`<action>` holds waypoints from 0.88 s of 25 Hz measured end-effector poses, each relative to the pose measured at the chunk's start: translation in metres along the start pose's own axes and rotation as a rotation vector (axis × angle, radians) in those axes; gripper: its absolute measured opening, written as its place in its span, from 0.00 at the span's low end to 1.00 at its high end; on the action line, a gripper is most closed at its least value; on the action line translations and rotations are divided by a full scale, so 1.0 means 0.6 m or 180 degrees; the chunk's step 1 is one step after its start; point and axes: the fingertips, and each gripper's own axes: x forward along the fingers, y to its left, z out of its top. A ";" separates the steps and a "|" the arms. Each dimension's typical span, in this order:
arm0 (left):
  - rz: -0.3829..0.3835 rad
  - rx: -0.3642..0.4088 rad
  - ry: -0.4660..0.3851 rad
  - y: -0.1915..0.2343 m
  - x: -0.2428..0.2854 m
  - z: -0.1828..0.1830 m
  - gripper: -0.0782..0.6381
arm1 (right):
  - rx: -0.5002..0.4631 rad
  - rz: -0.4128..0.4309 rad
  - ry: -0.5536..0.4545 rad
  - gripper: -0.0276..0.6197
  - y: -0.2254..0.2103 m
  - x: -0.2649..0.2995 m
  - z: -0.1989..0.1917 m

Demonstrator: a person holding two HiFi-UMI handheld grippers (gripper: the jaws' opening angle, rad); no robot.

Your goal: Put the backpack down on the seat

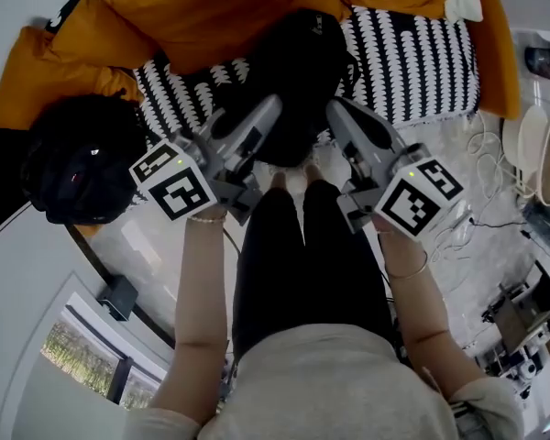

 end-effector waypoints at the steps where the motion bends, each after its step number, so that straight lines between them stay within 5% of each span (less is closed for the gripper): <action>1: 0.0020 -0.0013 0.0022 0.009 -0.003 -0.007 0.13 | 0.0008 -0.0004 0.0020 0.05 -0.003 0.004 -0.008; 22: 0.0673 -0.0273 0.0376 0.182 -0.054 -0.149 0.13 | 0.0113 0.0041 0.0531 0.05 -0.040 0.064 -0.152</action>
